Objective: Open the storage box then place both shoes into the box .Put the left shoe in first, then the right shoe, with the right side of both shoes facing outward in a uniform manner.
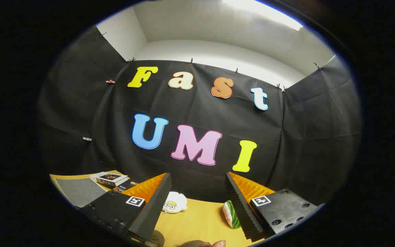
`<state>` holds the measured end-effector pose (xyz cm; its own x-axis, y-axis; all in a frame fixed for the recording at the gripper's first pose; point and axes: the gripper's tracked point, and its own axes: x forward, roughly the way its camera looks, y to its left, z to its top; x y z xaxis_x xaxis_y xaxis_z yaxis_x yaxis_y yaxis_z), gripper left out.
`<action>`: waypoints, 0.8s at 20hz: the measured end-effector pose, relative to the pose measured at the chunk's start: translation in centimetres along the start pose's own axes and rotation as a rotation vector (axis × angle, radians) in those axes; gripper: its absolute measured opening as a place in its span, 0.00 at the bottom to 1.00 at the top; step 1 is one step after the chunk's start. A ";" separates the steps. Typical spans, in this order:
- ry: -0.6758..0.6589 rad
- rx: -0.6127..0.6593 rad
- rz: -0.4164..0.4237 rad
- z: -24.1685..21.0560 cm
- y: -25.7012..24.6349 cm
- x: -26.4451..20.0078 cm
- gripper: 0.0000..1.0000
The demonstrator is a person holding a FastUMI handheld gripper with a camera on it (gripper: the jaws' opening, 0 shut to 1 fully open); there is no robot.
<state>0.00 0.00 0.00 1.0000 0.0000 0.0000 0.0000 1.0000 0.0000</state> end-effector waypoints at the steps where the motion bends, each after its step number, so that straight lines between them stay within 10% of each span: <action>1: 0.005 0.005 -0.005 -0.2 -0.2 -0.1 0.97; 16: 0.041 -0.009 -0.009 -1.3 0.3 -0.3 0.97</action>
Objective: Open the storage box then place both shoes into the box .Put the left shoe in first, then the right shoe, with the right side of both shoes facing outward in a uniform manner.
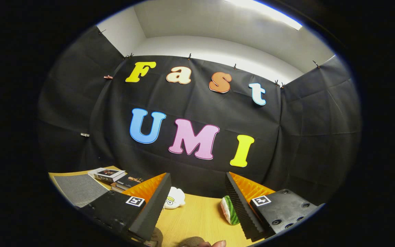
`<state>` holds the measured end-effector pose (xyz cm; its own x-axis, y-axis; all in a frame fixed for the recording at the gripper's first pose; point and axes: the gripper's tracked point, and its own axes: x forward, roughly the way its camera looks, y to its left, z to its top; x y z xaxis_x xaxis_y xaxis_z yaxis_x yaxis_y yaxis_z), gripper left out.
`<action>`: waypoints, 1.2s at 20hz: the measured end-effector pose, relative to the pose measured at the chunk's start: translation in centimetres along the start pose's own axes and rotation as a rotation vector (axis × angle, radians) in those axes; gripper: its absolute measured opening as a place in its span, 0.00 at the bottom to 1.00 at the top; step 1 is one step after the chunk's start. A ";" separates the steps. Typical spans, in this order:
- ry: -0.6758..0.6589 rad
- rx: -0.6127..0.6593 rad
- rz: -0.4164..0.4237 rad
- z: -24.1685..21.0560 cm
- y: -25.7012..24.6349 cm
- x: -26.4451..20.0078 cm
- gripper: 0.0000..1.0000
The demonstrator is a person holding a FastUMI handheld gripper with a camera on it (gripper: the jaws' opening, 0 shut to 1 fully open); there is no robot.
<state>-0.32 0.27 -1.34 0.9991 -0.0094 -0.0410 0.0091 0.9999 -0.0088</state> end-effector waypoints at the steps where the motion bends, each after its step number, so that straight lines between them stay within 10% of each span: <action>1: 0.001 0.003 0.001 0.0 0.0 0.0 0.97; 7: 0.073 -0.019 0.052 -2.0 1.1 0.1 0.97; 24: 0.808 0.082 0.338 -26.2 9.3 -10.9 0.97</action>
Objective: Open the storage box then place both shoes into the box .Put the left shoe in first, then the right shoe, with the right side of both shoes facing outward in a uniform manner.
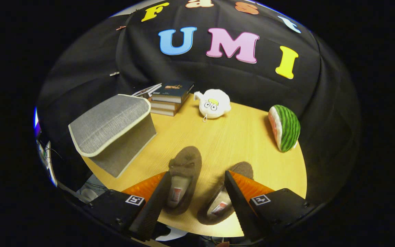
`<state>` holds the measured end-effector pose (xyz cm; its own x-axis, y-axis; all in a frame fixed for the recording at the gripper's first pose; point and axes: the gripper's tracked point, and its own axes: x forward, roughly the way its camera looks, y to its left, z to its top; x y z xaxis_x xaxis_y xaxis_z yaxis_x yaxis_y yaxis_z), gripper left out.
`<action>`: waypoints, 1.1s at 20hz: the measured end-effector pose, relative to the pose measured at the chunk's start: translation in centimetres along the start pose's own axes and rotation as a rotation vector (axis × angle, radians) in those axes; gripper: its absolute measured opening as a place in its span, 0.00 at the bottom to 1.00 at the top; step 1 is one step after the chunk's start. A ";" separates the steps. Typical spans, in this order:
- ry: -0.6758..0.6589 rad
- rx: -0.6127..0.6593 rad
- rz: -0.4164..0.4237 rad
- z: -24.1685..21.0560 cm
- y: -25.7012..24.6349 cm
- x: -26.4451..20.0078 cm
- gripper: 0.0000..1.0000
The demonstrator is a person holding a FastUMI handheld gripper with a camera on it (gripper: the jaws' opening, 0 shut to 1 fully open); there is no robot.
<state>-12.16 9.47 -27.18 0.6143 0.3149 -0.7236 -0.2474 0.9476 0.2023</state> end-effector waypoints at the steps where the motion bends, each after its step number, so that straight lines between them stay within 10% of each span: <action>1: 0.019 -0.004 0.005 -0.6 0.3 1.0 0.97; 13: 0.166 0.094 -0.004 -4.7 0.2 10.0 0.82; 22: 0.182 0.149 -0.026 -4.9 0.5 12.5 0.11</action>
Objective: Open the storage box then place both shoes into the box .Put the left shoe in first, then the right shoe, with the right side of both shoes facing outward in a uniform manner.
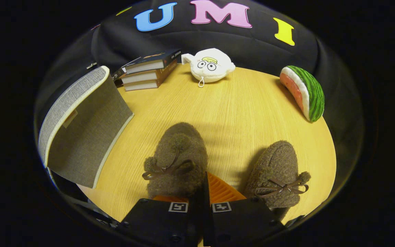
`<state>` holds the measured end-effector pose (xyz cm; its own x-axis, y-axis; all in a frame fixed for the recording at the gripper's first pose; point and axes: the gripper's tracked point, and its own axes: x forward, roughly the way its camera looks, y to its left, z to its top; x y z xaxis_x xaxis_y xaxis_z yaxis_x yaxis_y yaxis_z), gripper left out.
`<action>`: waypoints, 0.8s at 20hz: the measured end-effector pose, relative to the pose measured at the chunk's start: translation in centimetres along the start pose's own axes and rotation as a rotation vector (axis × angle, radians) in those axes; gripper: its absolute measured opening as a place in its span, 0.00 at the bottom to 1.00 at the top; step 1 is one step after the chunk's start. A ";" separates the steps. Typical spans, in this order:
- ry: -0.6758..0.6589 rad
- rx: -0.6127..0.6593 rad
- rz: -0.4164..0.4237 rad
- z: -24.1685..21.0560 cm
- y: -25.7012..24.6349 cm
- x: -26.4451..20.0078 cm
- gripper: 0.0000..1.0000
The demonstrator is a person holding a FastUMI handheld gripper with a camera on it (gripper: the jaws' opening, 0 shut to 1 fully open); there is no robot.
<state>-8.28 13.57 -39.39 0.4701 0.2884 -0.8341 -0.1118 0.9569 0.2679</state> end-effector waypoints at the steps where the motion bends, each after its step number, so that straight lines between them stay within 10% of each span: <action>1: 0.003 0.007 0.000 0.0 -0.1 0.1 0.09; 5: 0.029 0.017 -0.031 -0.6 -0.5 0.1 0.09; 10: 0.026 -0.042 -0.026 -0.4 -1.1 -5.7 0.81; 16: -0.027 0.062 0.334 3.9 10.3 -10.1 0.81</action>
<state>-10.75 20.38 -26.30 0.4392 0.5839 -0.6827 -0.2107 0.8057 0.5535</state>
